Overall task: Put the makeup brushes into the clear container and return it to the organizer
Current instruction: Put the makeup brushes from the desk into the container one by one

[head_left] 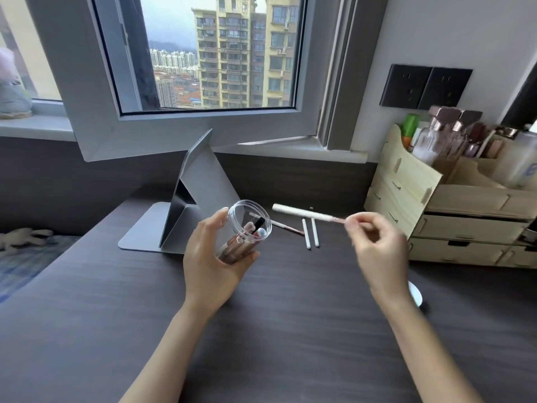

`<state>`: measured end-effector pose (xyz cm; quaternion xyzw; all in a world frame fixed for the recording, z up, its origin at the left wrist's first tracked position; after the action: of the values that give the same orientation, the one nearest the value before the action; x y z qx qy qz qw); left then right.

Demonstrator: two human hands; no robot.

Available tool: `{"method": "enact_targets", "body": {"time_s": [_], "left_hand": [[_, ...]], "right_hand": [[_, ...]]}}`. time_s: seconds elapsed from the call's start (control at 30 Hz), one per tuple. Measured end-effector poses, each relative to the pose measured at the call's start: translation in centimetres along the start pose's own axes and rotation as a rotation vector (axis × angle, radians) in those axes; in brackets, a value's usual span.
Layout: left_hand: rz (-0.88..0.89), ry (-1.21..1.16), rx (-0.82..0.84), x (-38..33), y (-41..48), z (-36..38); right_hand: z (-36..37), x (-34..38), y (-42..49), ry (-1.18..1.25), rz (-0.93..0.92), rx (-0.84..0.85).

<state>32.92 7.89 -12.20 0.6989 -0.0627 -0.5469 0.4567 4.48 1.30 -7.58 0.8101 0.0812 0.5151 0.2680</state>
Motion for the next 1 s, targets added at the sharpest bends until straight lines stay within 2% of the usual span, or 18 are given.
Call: {"method": "enact_targets", "body": {"time_s": [0.07, 0.13, 0.23, 0.43, 0.6, 0.67, 0.73, 0.77, 0.83, 0.87, 1.0], "left_hand": [[0.041, 0.037, 0.029, -0.7, -0.1, 0.4], [0.093, 0.083, 0.076, -1.6, -0.1, 0.9], [0.173, 0.182, 0.158, -2.7, -0.3, 1.8], [0.266, 0.18, 0.309, -4.0, -1.5, 3.6], [0.244, 0.172, 0.398, -3.9, -1.9, 4.4], [0.23, 0.188, 0.396, -3.6, -1.8, 4.4], [0.211, 0.196, 0.37, -3.4, -1.6, 4.1], [0.195, 0.192, 0.348, -3.2, -1.5, 3.9], [0.166, 0.178, 0.307, -3.0, -1.1, 3.4], [0.154, 0.175, 0.29, -2.9, -1.0, 3.3], [0.104, 0.174, 0.202, -2.5, -0.7, 2.5]], "right_hand": [[-1.9, 0.6, 0.1, 0.309, 0.06, 0.009], [-2.6, 2.2, 0.1, 0.374, 0.027, 0.065], [-2.3, 5.2, -0.5, 0.152, -0.14, 0.127], [0.8, 9.2, -2.9, -0.271, -0.554, 0.07], [4.5, 8.9, -3.5, -0.377, -0.717, 0.173], [6.2, 7.8, -3.2, -0.33, -0.655, 0.357], [7.2, 6.3, -2.6, -0.066, -0.421, 0.594], [7.2, 5.4, -1.8, 0.089, -0.277, 0.623], [6.8, 2.5, 0.6, 0.237, -0.03, 0.491], [6.9, 0.6, 1.9, 0.208, 0.047, 0.403], [9.0, -6.4, 5.7, -0.318, 0.17, 0.227]]}}
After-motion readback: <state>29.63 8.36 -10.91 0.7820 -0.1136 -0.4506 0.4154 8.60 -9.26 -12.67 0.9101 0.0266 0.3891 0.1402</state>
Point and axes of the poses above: each hand's wrist, its own y-axis towards the middle knuckle, its own z-axis out of the palm, x = y × z, the point moved 10 cm from there along y, towards the middle knuckle, and after that the axes turned 10 degrees about -y, right-handed, at the moved point
